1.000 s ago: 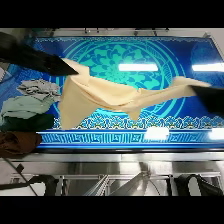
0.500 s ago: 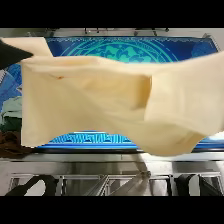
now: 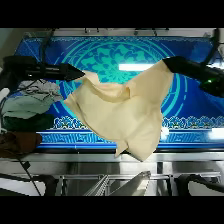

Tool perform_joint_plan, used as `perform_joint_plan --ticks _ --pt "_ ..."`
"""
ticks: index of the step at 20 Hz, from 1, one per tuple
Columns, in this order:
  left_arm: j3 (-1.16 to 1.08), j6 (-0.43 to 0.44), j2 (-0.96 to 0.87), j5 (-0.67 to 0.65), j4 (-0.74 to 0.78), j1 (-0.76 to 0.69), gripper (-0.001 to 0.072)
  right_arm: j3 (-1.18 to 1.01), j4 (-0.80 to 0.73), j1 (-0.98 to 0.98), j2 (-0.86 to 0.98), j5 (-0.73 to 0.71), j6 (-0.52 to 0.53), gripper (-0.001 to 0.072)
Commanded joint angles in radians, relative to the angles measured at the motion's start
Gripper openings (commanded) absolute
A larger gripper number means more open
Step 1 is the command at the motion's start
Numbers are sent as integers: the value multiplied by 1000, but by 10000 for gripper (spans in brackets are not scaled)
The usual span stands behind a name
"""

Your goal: Fold the shirts.

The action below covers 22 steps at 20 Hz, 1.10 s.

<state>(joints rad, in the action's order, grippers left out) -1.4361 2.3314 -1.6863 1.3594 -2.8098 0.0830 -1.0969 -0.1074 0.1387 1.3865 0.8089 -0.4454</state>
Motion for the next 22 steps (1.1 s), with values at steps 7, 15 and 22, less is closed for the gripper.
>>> perform_joint_plan --ticks 7,15,22 --pt "-143 -267 -121 242 181 259 713 86 -544 307 -79 437 -582 336" --pt "149 -222 -109 203 226 339 712 818 -557 414 -510 274 -734 484" --pt "102 -211 -107 242 224 341 711 955 -595 386 -477 253 -760 483"
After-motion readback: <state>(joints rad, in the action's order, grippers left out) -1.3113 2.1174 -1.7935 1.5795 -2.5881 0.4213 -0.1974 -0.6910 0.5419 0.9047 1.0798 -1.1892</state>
